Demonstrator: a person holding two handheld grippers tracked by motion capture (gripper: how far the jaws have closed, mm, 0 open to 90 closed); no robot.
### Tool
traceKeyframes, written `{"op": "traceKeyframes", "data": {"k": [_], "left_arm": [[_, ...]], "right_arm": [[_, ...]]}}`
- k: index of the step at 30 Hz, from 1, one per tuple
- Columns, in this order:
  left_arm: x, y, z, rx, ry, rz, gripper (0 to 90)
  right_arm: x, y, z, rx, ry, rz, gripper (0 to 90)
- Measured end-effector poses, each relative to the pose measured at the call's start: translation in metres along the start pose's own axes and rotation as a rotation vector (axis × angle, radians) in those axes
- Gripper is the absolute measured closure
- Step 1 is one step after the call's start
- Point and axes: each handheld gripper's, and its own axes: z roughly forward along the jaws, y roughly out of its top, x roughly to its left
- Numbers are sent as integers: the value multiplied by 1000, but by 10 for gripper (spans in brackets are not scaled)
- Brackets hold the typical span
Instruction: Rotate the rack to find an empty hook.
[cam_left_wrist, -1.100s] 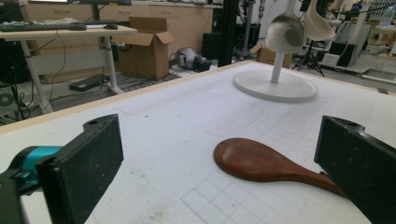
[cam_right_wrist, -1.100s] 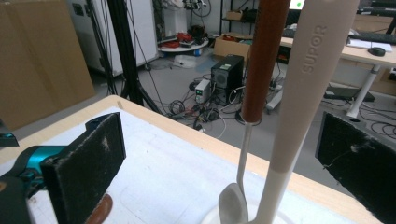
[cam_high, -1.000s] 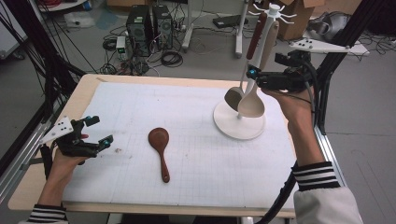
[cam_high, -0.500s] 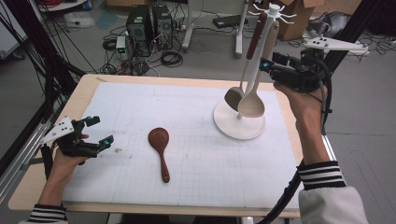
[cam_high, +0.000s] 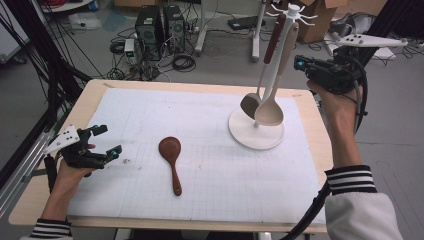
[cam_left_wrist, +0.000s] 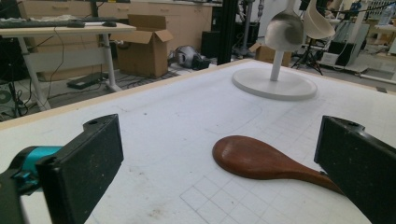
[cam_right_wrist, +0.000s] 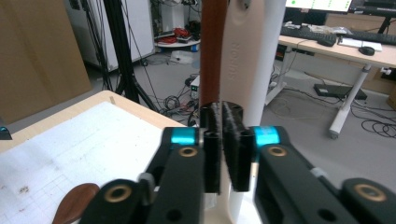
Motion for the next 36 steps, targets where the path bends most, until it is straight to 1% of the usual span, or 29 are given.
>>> {"op": "traceKeyframes", "data": {"k": [2,3,5,10,13,16,21,24,31,36], "left_arm": [[0,0,0,-2,1,-1,17],[0,0,0,-2,1,-2,17],[0,0,0,-2,2,-4,17],[1,-1,-1,1,2,-10,17],[2,-1,-1,3,2,-15,17],[3,-2,-1,1,2,-21,17],[3,-2,-1,0,0,-25,17],[4,-2,-1,4,-1,-26,17],[5,-2,-2,2,3,-27,17],[6,-3,-3,5,5,-27,17]], "right_arm": [[-3,2,-1,0,-1,-7,895],[-5,4,-1,2,-6,-18,896],[-7,5,-1,7,-17,-19,896],[-14,9,-1,4,-24,-31,897],[-17,12,-1,-1,-30,-24,898],[-21,15,-1,4,-47,-27,898],[-30,20,-1,1,-63,-12,899],[-34,23,0,13,-73,-10,900],[-44,31,2,3,-73,11,900],[-47,40,2,-3,-72,4,900]]}}
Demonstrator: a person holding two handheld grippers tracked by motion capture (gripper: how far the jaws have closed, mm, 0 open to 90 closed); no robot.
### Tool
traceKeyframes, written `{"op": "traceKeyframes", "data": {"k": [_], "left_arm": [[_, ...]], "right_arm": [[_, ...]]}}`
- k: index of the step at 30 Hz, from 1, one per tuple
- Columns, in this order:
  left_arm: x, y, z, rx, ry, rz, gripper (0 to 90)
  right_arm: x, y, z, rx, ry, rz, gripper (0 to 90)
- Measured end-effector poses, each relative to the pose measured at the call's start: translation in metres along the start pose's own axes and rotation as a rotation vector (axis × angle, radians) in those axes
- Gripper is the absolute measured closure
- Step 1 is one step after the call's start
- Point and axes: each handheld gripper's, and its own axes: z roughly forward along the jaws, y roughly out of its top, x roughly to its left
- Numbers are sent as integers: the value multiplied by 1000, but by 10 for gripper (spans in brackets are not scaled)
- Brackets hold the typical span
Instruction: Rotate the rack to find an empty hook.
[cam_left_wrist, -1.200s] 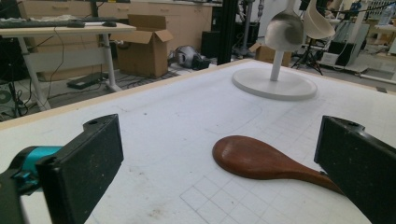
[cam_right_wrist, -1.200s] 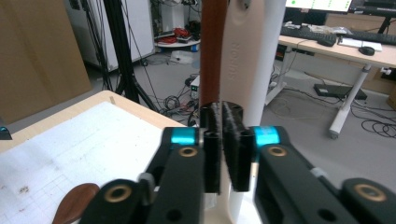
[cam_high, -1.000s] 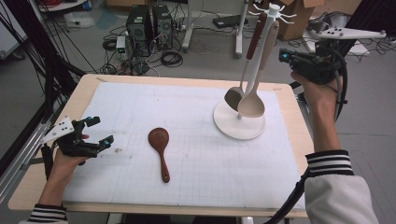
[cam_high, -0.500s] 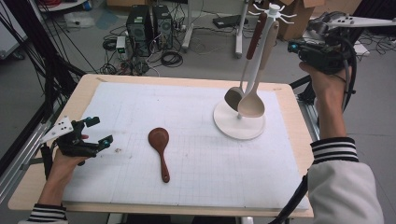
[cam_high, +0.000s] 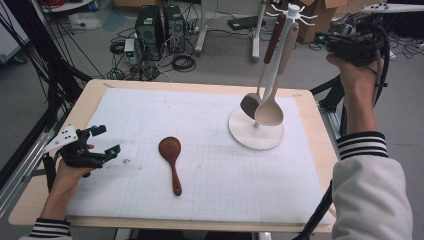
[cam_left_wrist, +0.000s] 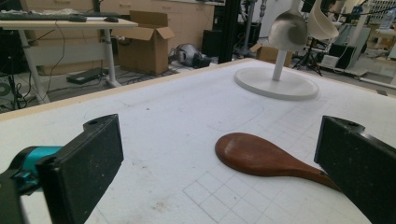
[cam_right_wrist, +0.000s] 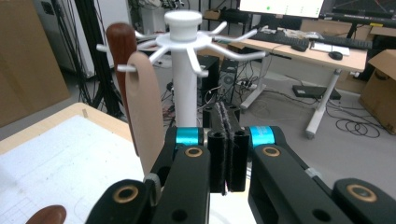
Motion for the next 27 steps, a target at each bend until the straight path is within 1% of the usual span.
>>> {"op": "traceKeyframes", "data": {"k": [5,6,10,20,27], "left_arm": [[0,-1,-1,2,1,-4,17],[0,-1,0,1,0,-6,17],[0,-1,-1,2,0,-4,17],[1,-1,-1,4,1,-4,17],[1,-2,-1,6,1,-4,17]], "right_arm": [[-1,7,-1,-6,-6,-3,900],[-1,9,-2,-7,-10,-9,900],[-2,11,-1,-1,-13,-11,900],[2,16,6,2,-1,-24,900],[3,17,5,3,7,-23,900]]}}
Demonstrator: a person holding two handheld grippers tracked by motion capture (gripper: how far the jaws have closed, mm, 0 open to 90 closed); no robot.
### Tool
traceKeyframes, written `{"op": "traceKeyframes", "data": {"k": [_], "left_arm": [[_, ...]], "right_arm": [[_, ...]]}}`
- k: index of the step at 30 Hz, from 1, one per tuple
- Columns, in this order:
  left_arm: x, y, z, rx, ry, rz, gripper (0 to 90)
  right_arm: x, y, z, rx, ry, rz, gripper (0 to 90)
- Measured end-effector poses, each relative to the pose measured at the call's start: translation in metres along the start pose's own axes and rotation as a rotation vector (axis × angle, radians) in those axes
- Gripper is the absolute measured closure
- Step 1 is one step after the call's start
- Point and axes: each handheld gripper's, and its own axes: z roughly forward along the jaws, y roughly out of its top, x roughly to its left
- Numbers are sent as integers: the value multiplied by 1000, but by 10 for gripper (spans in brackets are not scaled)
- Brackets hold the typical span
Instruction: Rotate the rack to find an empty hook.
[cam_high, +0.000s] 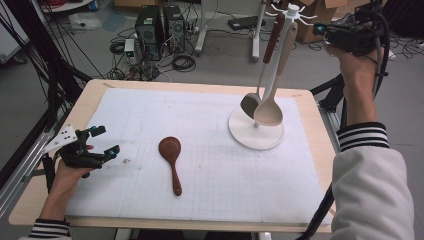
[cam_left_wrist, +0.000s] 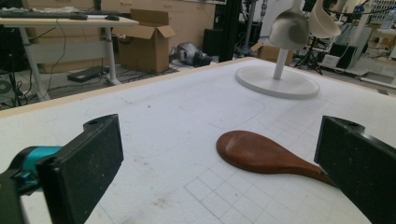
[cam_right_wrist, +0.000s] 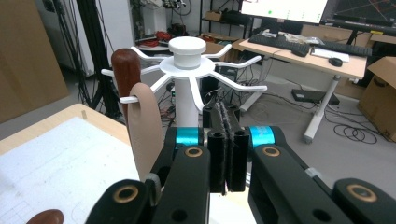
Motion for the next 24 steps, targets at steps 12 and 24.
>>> {"op": "traceKeyframes", "data": {"k": [12,24], "left_arm": [[1,1,-1,-7,-2,0,17],[2,4,-6,-12,27,-18,17]], "right_arm": [[10,1,3,-2,17,-22,900],[16,0,6,-17,32,-11,900]]}}
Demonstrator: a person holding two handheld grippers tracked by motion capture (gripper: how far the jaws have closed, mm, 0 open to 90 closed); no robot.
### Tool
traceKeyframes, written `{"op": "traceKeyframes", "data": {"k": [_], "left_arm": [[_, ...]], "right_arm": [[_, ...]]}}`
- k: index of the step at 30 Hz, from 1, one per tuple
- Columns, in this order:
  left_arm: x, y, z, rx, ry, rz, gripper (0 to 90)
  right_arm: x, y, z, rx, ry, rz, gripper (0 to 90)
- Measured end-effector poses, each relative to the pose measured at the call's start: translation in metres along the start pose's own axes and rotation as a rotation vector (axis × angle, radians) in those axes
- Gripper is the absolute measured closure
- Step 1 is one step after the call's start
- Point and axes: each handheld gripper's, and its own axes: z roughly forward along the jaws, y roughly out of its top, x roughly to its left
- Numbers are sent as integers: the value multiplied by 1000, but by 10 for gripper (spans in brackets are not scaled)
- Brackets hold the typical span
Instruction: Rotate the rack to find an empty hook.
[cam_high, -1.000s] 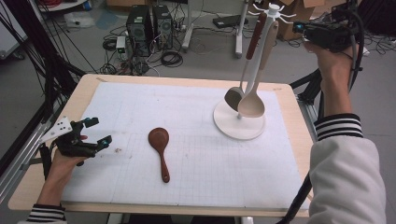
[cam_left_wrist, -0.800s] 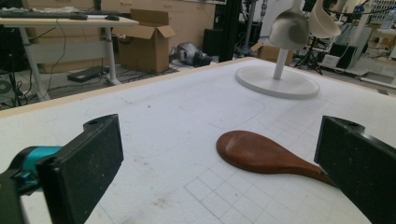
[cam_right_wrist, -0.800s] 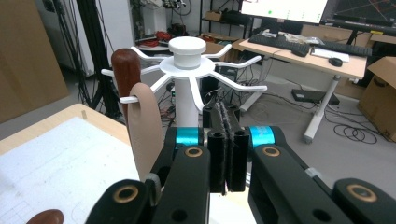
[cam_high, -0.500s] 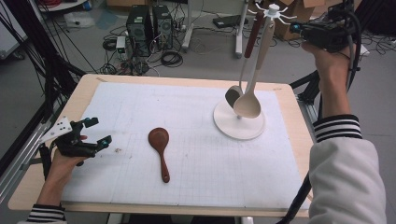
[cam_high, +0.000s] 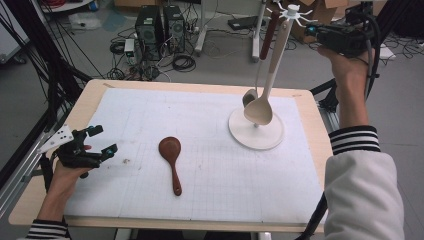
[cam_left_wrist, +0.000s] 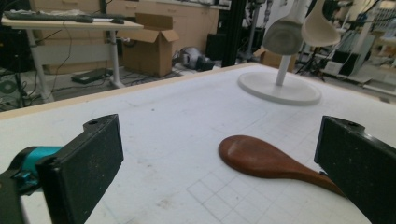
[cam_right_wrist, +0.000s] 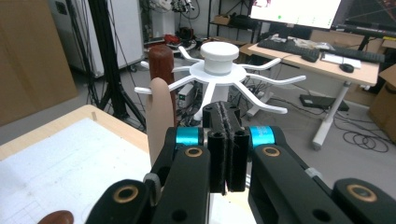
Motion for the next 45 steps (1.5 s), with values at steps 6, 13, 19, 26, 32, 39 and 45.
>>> {"op": "traceKeyframes", "data": {"k": [6,13,19,26,32,39,45], "left_arm": [[4,2,-3,3,24,-5,17],[6,2,-4,-7,50,-11,17],[6,5,-9,-12,60,-8,17],[6,7,-12,-6,70,-4,17],[6,8,-13,1,73,-1,17],[5,9,-14,7,73,7,17],[4,10,-14,12,71,13,17]], "right_arm": [[1,-1,3,-2,19,2,900],[2,-1,3,-7,39,-1,900],[5,-1,3,-14,60,-14,900],[7,-1,4,-26,78,-13,900],[6,-4,4,-28,92,-7,900],[7,-4,6,-28,100,-11,900],[8,-4,6,-34,99,-17,900]]}}
